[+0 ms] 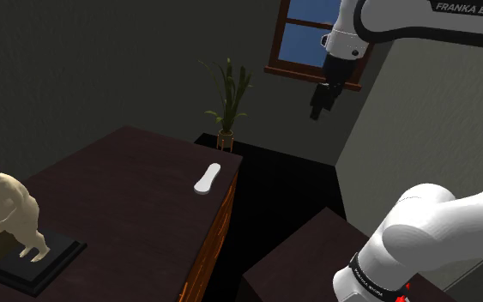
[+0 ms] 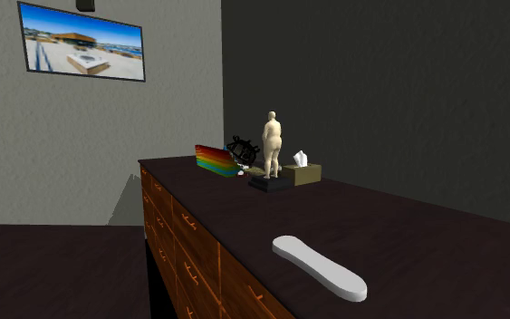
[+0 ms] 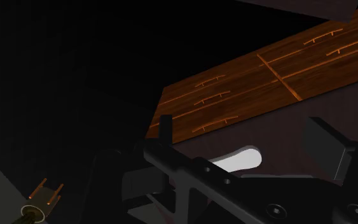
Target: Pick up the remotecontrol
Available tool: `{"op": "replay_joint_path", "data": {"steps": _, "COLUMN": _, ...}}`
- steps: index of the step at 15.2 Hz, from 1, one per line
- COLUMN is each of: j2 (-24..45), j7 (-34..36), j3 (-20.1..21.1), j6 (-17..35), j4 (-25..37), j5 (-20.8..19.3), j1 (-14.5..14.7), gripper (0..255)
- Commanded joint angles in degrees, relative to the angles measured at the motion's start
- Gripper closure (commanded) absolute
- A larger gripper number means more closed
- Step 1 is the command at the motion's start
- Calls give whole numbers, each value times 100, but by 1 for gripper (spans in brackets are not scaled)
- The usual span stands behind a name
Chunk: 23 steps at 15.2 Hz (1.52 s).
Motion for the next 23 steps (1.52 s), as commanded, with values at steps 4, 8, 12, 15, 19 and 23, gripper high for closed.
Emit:
{"op": "replay_joint_path", "data": {"steps": 4, "j2": 297, "j7": 583, "j3": 219, "j6": 478, "j4": -239, "j5": 174, "j1": -45, "gripper": 0}}
{"op": "replay_joint_path", "data": {"steps": 8, "j2": 824, "j7": 1340, "j3": 503, "j6": 1133, "j4": -429, "j5": 373, "j1": -101, "gripper": 0}}
{"op": "replay_joint_path", "data": {"steps": 12, "j2": 1486, "j7": 2079, "j3": 770, "j6": 1786, "j4": -470, "j5": 521, "j1": -165, "gripper": 0}}
{"op": "replay_joint_path", "data": {"steps": 15, "j2": 2056, "j7": 2626, "j3": 953, "j6": 2256, "j4": -404, "j5": 584, "j1": -219, "gripper": 0}}
{"op": "replay_joint_path", "data": {"steps": 19, "j2": 2888, "j7": 3356, "j3": 1162, "j6": 2835, "j4": -189, "j5": 591, "j1": -294, "gripper": 0}}
{"op": "replay_joint_path", "data": {"steps": 23, "j2": 3775, "j7": 4087, "j3": 1305, "j6": 3332, "j4": 161, "j5": 503, "j1": -351, "gripper": 0}}
